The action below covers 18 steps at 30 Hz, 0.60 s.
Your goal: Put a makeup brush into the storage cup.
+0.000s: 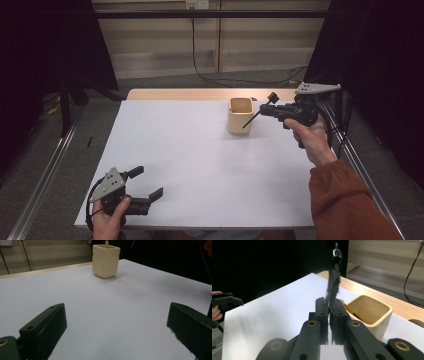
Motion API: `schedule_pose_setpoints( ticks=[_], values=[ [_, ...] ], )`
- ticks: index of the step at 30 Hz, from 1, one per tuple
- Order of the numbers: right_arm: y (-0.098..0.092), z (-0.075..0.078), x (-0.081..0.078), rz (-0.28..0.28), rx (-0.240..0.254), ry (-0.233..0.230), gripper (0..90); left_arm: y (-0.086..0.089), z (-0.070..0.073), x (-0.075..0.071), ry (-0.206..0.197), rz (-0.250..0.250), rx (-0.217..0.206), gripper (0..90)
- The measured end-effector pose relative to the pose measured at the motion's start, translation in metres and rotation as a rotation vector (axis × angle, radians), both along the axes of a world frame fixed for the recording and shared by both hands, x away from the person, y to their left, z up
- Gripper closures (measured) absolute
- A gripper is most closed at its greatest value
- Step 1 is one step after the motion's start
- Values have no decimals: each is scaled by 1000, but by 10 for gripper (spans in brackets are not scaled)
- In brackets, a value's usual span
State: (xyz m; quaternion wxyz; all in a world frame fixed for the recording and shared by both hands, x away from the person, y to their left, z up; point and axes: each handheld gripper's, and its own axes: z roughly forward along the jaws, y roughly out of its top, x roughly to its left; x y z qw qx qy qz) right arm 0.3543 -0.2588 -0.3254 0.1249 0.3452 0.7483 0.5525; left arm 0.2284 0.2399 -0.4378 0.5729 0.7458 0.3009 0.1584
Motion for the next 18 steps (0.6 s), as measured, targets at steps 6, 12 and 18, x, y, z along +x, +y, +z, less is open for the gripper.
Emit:
schedule_pose_setpoints(
  ticks=[6,12,18],
  values=[
    [0,6,11,-25,-24,0,852,0,0,1,1,7,4,27],
    [5,3,20,-37,-54,13,852,2,-1,1,16,12,6,27],
    [3,9,27,-60,-57,7,852,1,-2,1,14,1,9,27]
  ],
)
